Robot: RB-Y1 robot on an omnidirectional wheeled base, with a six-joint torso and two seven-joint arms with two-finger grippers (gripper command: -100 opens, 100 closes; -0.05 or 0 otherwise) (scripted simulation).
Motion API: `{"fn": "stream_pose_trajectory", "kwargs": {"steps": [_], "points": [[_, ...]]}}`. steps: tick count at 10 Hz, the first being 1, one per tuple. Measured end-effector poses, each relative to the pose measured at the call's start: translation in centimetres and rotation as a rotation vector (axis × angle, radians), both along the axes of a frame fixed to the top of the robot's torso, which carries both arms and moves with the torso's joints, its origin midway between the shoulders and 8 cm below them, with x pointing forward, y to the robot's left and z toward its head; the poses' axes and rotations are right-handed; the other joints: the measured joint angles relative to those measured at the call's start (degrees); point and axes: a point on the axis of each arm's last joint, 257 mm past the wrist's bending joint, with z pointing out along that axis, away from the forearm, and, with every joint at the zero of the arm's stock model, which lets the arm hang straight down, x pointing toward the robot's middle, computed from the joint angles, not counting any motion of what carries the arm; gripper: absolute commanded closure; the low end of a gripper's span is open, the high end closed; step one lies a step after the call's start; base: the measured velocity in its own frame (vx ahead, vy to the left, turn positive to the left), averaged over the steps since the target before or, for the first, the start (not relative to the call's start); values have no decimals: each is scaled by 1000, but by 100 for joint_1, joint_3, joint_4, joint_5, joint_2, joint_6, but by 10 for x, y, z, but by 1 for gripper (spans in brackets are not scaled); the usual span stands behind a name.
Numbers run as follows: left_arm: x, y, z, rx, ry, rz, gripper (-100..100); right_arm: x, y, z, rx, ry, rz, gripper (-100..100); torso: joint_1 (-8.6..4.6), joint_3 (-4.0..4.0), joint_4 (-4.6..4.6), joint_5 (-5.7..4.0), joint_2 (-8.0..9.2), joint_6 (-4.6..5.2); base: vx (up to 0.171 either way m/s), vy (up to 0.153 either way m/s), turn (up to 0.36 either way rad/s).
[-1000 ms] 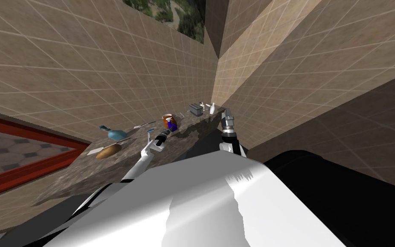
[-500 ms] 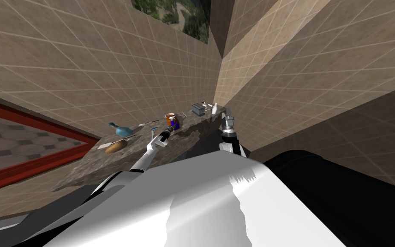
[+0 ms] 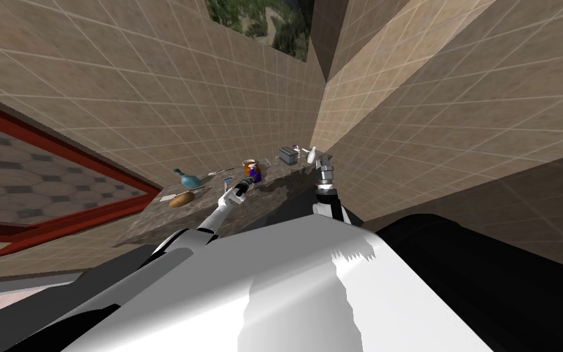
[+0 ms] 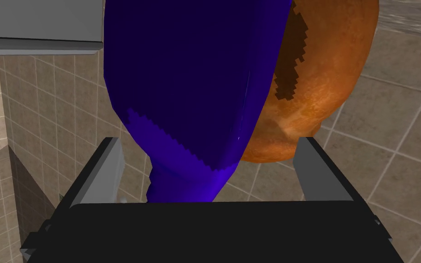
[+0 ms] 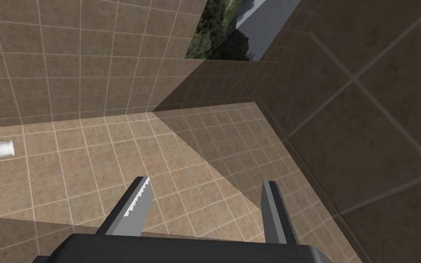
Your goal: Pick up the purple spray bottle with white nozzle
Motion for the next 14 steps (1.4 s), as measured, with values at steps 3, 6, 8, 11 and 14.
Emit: {"fn": "stream_pose_trajectory", "kwargs": {"steps": [3, 6, 8, 11, 14], "points": [[13, -21, 7, 29, -8, -34, -100, 0, 0, 0, 0, 0, 0, 0, 2, -2, -2, 0, -3, -6, -18, 30, 160], [29, -44, 20, 67, -17, -64, -100, 0, 0, 0, 0, 0, 0, 0, -13, -3, -1, -3, -6, 2, -8, 7, -16], [32, -46, 31, 71, -32, -68, 100, 0, 0, 0, 0, 0, 0, 0, -15, -5, -3, -3, -9, 1, 0, 0, 0], [32, -47, 32, 76, -35, -71, 100, 0, 0, 0, 0, 0, 0, 0, -8, -9, -7, 4, -12, -3, 0, 0, 0], [32, -47, 32, 76, -35, -71, 100, 0, 0, 0, 0, 0, 0, 0, -8, -9, -6, 3, -12, -3, 5, -13, -99]]}}
